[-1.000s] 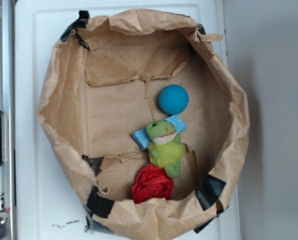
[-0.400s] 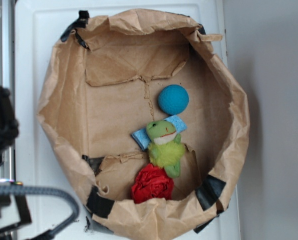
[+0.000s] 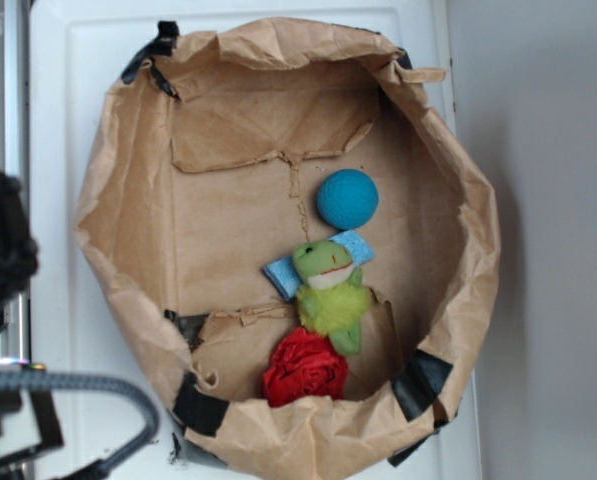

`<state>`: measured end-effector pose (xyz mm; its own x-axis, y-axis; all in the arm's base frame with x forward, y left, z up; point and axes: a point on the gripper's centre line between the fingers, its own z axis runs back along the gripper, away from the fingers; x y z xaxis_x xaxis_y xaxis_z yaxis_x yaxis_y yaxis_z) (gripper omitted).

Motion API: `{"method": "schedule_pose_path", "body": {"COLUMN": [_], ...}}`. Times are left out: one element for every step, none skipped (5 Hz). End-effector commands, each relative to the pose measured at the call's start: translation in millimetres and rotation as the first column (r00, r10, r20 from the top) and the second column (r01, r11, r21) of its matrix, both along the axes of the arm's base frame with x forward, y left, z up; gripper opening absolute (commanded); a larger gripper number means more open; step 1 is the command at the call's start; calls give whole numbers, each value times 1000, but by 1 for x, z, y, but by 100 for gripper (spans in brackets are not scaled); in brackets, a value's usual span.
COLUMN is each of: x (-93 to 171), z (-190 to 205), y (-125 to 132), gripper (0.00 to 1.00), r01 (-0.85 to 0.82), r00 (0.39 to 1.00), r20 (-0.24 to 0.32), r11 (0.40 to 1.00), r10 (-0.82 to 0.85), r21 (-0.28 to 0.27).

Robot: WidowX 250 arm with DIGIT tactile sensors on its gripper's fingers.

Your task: Grab the red paper.

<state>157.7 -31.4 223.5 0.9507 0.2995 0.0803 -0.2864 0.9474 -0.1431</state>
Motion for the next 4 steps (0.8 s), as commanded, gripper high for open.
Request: {"method": "schedule_pose_path", "body": {"x": [76,117,135,143], "z": [-16,-35,-66,-94], "y": [1,1,-3,-6], "gripper": [100,100,100,100], "r01": [-325,-485,-509,-504], "r00": [943,870,855,855], "r20": [25,21,57,112], "r11": [937,863,855,862], "r10": [331,492,515,506], "r21": [-130,-141,-99,-49]}}
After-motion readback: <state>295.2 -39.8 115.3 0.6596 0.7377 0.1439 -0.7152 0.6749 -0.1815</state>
